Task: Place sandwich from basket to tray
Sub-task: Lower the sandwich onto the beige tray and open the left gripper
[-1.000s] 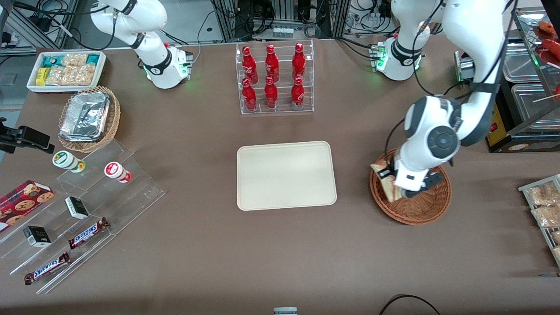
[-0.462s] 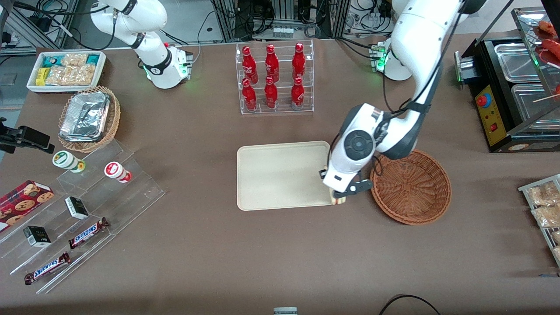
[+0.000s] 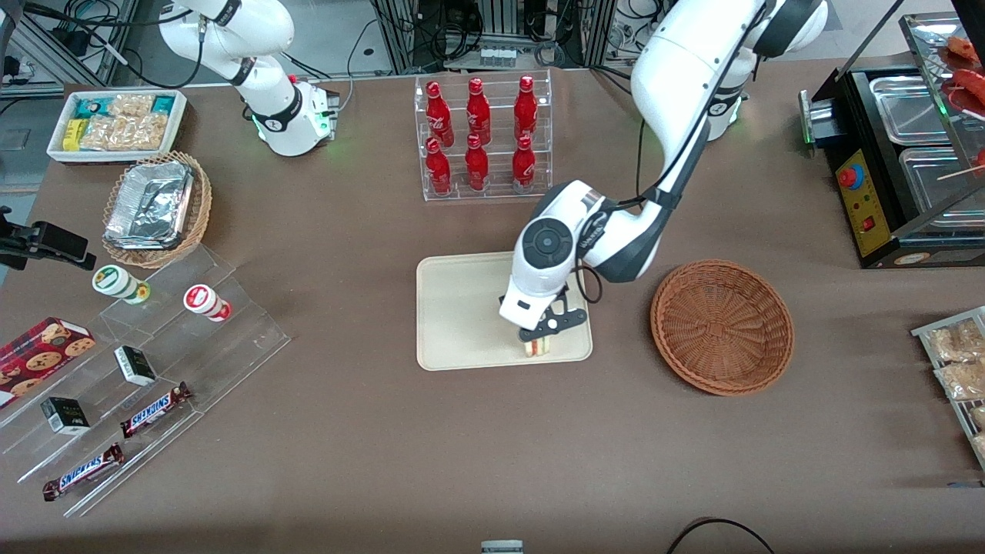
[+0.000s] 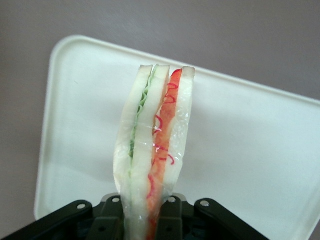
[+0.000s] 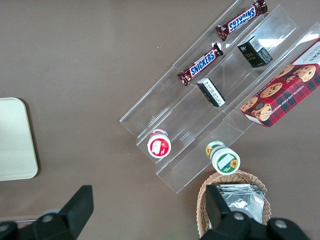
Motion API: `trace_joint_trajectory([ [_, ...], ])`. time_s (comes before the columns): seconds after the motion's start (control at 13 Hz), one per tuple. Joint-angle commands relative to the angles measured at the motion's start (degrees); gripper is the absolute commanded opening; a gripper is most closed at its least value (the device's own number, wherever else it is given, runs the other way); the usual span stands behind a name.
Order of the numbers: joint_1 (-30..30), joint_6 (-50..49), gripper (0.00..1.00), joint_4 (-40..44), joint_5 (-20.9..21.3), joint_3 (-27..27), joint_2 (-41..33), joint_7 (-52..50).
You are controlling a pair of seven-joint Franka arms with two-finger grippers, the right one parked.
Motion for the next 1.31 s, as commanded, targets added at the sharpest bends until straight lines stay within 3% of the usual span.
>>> trace_joint_trajectory([
  [0.0, -2.5, -0.7, 0.0, 3.3, -0.7, 0.7, 2.2, -2.6],
  [0.69, -5.6, -0.7, 0.0, 6.3, -1.3, 1.0, 6.4, -5.5],
  [0.77, -5.6, -0.7, 0.05, 6.3, -1.2, 1.1, 6.5, -5.4],
  [0.85, -5.6, -0.6, 0.34, 6.3, -1.1, 1.2, 6.8, -5.4],
  [0.92, -5.6, -0.6, 0.99, 6.5, -0.8, 1.2, 7.0, -5.2],
  [1.23, -5.3, -1.4, 1.0, 7.8, -0.7, 1.3, 5.3, -5.0],
])
